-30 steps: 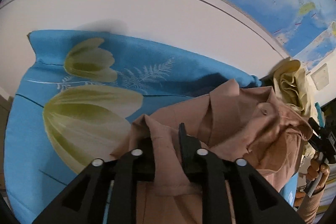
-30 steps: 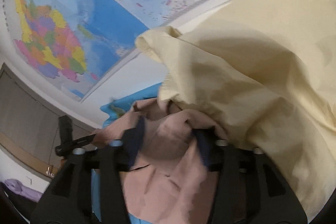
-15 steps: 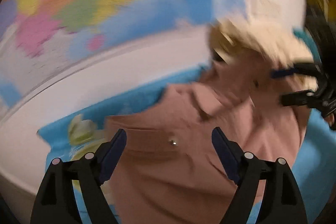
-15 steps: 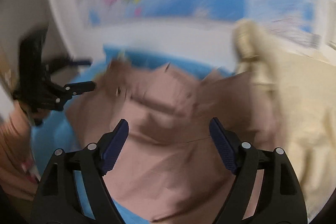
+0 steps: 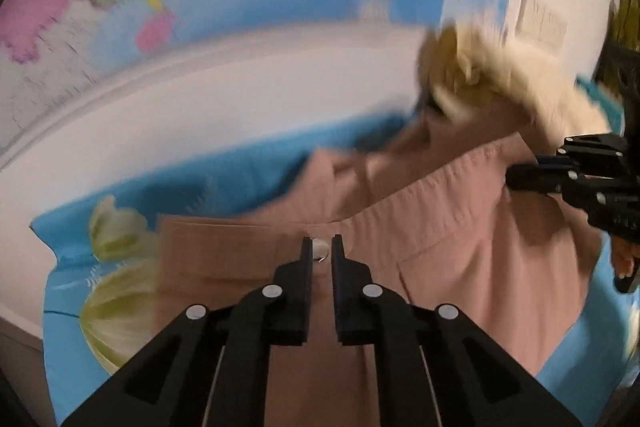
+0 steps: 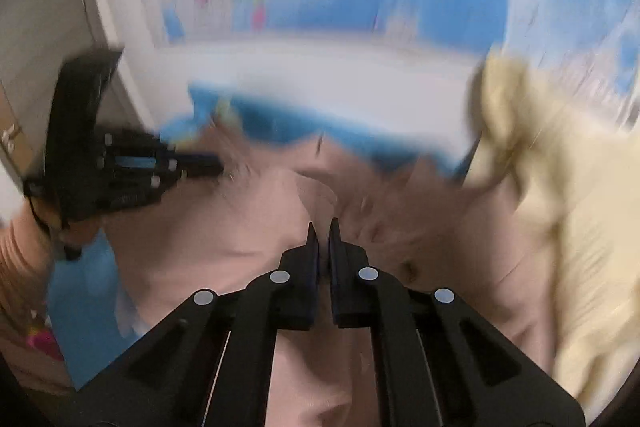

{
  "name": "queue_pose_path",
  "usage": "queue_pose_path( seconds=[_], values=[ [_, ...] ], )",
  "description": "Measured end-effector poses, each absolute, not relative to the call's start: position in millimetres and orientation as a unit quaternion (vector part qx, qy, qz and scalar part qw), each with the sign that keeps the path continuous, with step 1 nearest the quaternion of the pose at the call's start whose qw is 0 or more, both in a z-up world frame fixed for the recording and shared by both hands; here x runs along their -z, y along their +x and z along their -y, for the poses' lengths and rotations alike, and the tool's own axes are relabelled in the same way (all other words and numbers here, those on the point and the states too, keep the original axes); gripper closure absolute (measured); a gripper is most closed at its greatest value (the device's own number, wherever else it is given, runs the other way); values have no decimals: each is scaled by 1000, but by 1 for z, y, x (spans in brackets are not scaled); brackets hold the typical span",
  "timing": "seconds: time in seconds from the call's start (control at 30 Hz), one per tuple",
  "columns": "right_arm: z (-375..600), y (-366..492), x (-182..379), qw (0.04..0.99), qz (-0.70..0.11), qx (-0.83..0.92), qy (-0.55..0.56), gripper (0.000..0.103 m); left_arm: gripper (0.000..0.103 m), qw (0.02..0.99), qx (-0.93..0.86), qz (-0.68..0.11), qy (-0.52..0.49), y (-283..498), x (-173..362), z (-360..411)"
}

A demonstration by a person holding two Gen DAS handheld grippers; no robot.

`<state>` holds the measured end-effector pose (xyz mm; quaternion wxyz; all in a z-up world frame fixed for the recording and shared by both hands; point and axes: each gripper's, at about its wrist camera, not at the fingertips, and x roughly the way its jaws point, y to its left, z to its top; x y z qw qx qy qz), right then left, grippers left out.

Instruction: Fold large clothes

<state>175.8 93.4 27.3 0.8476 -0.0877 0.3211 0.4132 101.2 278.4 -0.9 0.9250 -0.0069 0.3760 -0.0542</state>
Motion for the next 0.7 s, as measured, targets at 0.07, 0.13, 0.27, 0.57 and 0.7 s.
queue_pose_path(
  seconds=[0.07, 0.13, 0.27, 0.57, 0.7],
  values=[
    [-96, 181, -41, 863, -298, -399, -89, 98, 70, 935, 54, -349, -16, 96, -14, -280],
    [-107, 191, -39, 867, -294, -388, -106, 98, 51, 939, 76, -335, -25, 93, -21, -278],
    [-136, 216, 1, 854, -342, -369, -130, 98, 44, 915, 108, -390, 1, 106, 13, -256],
    [-95, 199, -6, 862, -325, -374, -106, 69, 54, 888, 50, -457, 22, 138, 68, -245],
    [-74, 186, -6, 870, -320, -346, -147, 63, 55, 891, 44, -452, 22, 140, 67, -248]
  ],
)
